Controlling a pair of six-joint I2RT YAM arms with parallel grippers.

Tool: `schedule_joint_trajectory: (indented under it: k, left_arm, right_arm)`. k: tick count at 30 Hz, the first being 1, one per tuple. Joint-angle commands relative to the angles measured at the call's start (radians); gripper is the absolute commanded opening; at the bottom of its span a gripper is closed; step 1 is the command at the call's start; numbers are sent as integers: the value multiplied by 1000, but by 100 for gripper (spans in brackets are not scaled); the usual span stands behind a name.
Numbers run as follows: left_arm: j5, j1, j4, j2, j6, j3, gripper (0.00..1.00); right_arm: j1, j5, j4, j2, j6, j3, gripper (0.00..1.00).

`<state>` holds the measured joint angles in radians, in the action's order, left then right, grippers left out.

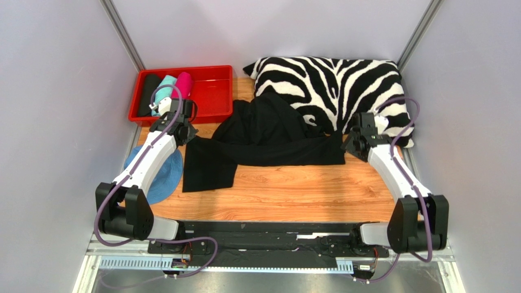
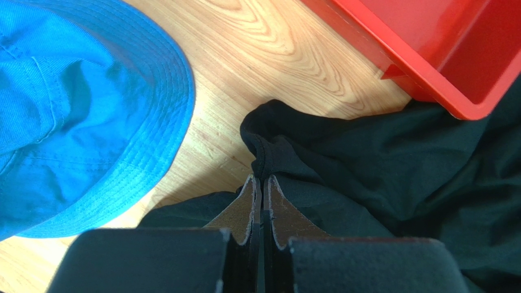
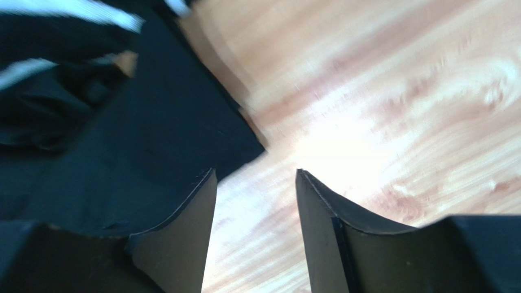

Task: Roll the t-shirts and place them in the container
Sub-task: Flatten out the T-shirt at the center of the board.

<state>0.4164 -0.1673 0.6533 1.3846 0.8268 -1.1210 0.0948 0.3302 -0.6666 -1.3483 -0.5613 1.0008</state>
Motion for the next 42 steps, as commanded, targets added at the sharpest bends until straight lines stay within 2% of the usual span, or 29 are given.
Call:
schedule_joint_trajectory:
  k: [1, 6, 16, 19, 22, 23, 24, 25, 29, 34, 38, 39, 42]
  left_arm:
    - [-18, 8, -29, -44, -14, -6, 0]
    - [-31, 8, -32, -52, -11, 0, 0]
    - [-25, 8, -21, -58, -23, -8, 0]
    - [-21, 8, -14, -58, -26, -14, 0]
    - [-13, 8, -4, -61, -31, -20, 0]
    - [-11, 8, 2, -65, -32, -19, 0]
    - [-7, 8, 3, -70, -34, -19, 0]
    - [-5, 8, 6, -74, -37, -17, 0]
    - [8, 8, 22, -111, -51, -5, 0]
    - [4, 8, 22, -148, -55, 36, 0]
    - [-2, 8, 14, -151, -57, 55, 0]
    - [-10, 8, 12, -145, -54, 58, 0]
    - [-31, 6, 2, -125, -51, 55, 0]
  right_arm:
    - [-7, -39, 151, 57, -65, -175, 54]
    - [-12, -98, 258, 0, -71, -217, 52]
    - [-29, -120, 334, -164, -98, -194, 47]
    - [-32, -114, 344, -209, -98, -183, 40]
    - [-33, -99, 331, -235, -98, -157, 26]
    - [-35, -79, 297, -233, -94, -137, 11]
    - [-33, -63, 271, -226, -91, -124, 3]
    - [-33, -51, 244, -216, -88, -113, 0]
    - [-35, 36, 45, -115, -48, -74, 0]
    - [-46, 59, -146, 58, -9, -44, 0]
    - [-47, 14, -232, 87, 8, -41, 0]
    - [-46, 7, -229, 78, 9, -41, 3]
    - [-46, -33, -209, 0, 11, -31, 24]
